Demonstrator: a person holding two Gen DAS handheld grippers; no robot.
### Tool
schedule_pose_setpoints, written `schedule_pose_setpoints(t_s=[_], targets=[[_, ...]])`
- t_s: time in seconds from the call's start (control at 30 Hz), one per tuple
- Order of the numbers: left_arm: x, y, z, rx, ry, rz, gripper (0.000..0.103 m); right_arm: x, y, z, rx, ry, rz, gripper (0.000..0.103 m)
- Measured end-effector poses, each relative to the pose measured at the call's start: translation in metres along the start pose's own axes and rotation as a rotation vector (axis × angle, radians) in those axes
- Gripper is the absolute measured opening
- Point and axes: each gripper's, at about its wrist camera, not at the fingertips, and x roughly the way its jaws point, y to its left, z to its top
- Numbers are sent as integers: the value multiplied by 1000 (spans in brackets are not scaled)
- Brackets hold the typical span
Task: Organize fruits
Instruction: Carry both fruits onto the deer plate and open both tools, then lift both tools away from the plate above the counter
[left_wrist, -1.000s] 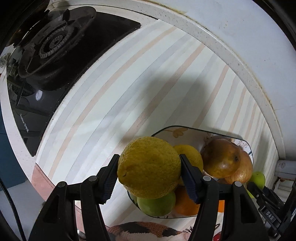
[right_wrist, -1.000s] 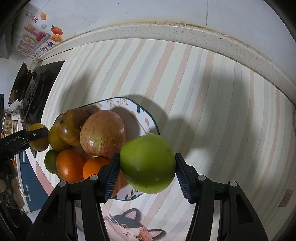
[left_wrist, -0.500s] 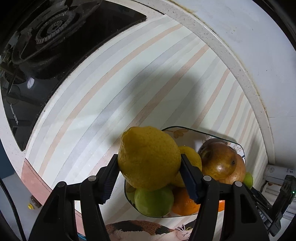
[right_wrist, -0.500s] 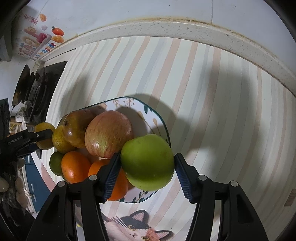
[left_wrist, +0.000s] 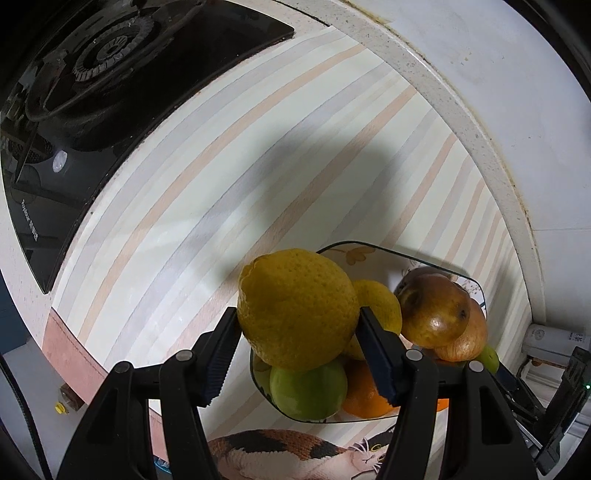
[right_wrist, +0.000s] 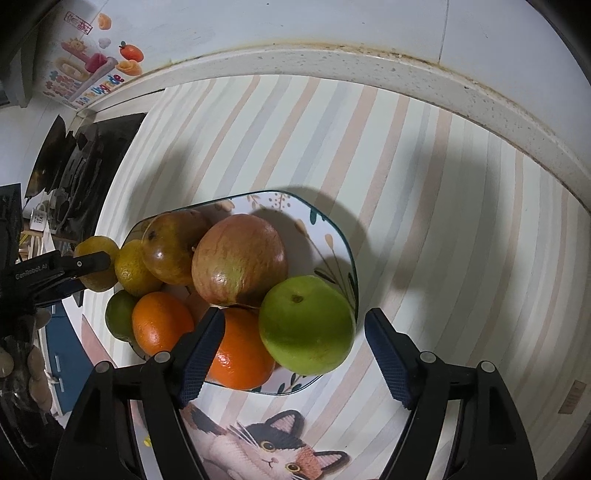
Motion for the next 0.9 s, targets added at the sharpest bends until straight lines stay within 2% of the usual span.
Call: schedule_pose_setpoints(t_s=[0.47, 0.5, 0.57, 0.67, 0.73, 0.8, 0.9], targets=[[-12, -2, -7, 10, -12, -13, 62, -6, 1, -5, 0, -3, -23, 81], [-13, -3, -9, 9, -12, -13, 62, -7, 1, -7, -2, -3, -28, 82], [-17, -4, -13, 12, -21, -13, 62, -10, 2, -10, -13, 1, -41, 93], [-26, -7, -22, 24, -61, 12, 62, -16, 6, -16, -39, -7, -70, 94], [-34, -12, -31, 44, -88, 31, 68, -23, 10, -22, -63, -16, -91, 95], [-43, -15, -43, 57, -121, 51, 90, -32, 15, -30, -84, -40, -105, 95], [-56, -24, -67, 95, -172, 89, 94, -45, 21, -41, -106, -71, -123, 95]])
